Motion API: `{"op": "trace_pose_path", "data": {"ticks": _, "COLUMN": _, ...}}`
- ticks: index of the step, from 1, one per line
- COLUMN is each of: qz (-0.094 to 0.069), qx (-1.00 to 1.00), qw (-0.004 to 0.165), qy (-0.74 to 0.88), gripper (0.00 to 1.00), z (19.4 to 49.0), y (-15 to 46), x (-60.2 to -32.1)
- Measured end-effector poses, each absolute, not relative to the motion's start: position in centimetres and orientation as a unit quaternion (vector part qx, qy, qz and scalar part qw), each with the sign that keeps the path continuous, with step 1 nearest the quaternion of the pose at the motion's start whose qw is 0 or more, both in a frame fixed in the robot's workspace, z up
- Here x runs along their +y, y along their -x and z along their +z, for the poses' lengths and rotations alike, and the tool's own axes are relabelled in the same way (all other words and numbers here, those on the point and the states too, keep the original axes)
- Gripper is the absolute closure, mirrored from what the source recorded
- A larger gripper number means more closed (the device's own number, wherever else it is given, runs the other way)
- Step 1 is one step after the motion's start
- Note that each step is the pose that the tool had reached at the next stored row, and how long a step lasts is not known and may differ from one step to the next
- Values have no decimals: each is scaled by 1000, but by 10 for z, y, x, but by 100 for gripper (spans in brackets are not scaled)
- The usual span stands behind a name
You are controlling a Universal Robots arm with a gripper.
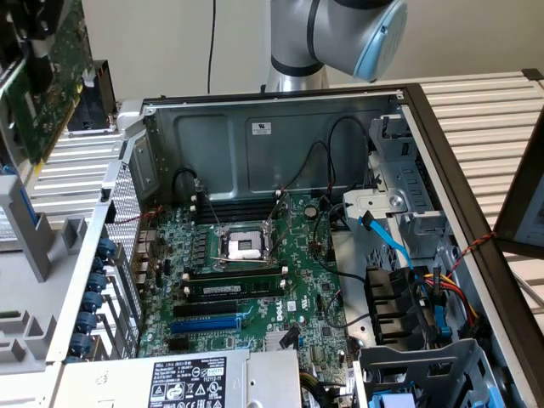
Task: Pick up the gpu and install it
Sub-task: 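Pick up the gpu and move the gpu toward the slot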
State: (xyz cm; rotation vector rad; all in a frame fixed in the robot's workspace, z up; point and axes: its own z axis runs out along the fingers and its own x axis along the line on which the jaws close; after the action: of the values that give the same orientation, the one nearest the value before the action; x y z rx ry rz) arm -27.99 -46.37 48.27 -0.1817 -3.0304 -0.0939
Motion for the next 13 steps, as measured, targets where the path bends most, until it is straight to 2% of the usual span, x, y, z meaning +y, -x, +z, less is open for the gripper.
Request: {"op": "trace_pose_path", "data": {"ticks": 13, "qz": -30, "qx": -996, "qw": 52, "qy": 60, "gripper": 74, "z": 470, "y": 221, "x": -464}}
